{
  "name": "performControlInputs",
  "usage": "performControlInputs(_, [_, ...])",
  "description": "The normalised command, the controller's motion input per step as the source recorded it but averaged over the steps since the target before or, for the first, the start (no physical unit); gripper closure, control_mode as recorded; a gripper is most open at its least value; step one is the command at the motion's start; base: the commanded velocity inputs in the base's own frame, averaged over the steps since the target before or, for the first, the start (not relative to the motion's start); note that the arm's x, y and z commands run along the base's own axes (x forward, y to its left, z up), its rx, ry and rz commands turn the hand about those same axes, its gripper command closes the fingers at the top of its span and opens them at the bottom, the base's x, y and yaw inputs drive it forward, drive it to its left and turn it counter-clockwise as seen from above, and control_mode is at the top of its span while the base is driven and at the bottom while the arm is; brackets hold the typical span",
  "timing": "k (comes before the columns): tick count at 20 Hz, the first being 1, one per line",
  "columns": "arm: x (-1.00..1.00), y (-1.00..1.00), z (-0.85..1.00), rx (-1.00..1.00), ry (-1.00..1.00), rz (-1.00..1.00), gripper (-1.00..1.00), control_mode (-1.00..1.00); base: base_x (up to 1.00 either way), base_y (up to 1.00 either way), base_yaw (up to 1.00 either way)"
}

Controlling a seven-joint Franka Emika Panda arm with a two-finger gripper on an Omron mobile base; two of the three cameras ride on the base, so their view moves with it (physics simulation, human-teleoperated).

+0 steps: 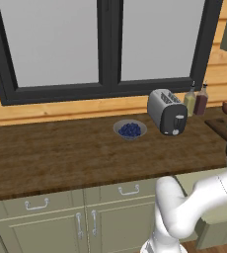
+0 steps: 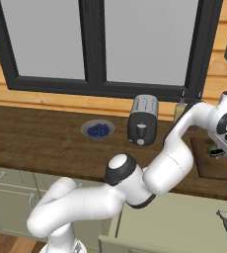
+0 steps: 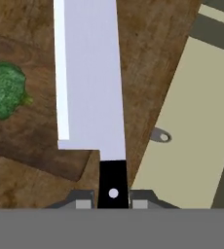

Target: Place the appropriate cutting tool for cutting the broccoli skin on the cutting board.

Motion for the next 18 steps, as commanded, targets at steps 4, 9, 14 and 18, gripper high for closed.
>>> performControlInputs(4, [0.52, 0.02, -0.15, 0.03, -0.03, -0.11, 1.00, -1.00, 0.00, 0.00, 0.00])
performControlInputs(9, [0.94, 0.00, -0.45, 0.15, -0.06, -0.28, 1.00, -1.00, 0.00, 0.00, 0.00])
performControlInputs(14, [0.38, -0.15, -0.22, 0.15, -0.01, -0.11, 1.00, -1.00, 0.00, 0.00, 0.00])
performControlInputs(18, [0.17, -0.07, -0.18, 0.00, 0.00, 0.00, 1.00, -1.00, 0.00, 0.00, 0.00])
